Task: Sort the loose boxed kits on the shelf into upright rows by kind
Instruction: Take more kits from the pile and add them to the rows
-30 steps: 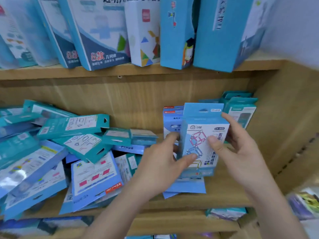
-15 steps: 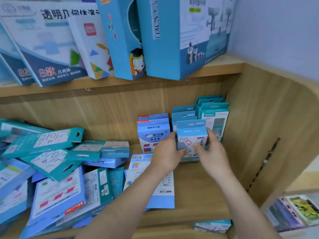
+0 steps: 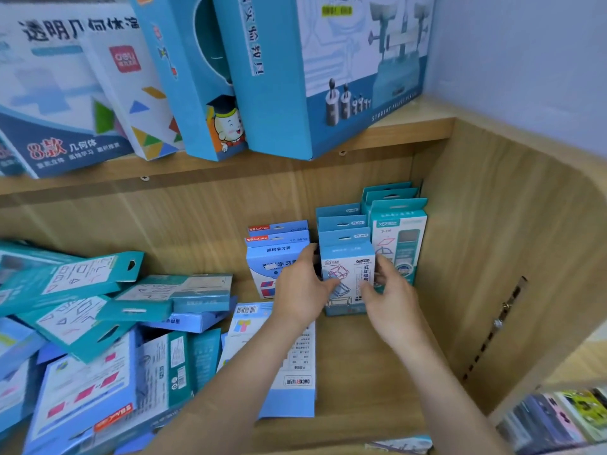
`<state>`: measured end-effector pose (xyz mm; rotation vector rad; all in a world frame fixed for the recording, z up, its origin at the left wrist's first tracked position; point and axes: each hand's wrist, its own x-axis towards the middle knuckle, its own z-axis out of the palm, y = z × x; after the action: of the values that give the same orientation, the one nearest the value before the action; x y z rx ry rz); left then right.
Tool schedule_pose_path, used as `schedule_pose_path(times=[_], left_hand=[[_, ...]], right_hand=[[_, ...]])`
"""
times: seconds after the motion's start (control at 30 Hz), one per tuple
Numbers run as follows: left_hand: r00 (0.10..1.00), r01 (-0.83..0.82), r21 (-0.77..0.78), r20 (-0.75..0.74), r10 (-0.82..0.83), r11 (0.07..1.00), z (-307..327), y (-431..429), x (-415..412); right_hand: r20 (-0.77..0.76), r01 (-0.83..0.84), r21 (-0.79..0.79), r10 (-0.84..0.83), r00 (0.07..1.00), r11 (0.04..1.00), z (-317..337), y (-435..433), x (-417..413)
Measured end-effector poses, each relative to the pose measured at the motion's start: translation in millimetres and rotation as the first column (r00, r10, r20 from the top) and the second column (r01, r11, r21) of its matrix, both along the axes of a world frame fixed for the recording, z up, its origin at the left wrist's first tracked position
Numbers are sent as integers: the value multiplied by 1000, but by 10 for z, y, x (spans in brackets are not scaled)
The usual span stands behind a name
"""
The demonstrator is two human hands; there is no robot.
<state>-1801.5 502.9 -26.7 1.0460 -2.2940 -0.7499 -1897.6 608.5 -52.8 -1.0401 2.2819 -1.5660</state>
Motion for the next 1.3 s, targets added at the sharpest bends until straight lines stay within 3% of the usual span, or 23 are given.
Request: schedule_pose_path(times=[0.43,0.73,0.97,1.17,1.3], left_hand=[[996,45,-165,84,-31,985,8,27,-44],[983,65,-295,183,-11,953,-8,1,-75],[982,101,-268,184,-52,958,66,34,-20],[974,129,-242,212,-77,962,136,51,-53],[978,144,-159,175,-115,977,401,-67,4]], right_hand=[[-219,112,242,-58,974,964,15,-105,-111],[-156,76,149,-52,986,986,-80,-145,-151],[-79,58,25,-56,995,998,-77,-55,-159],[-261,90,-36,-97,961,995,21,-29,-106],[-486,118,-13,-109,867,993,33,-25,-61]])
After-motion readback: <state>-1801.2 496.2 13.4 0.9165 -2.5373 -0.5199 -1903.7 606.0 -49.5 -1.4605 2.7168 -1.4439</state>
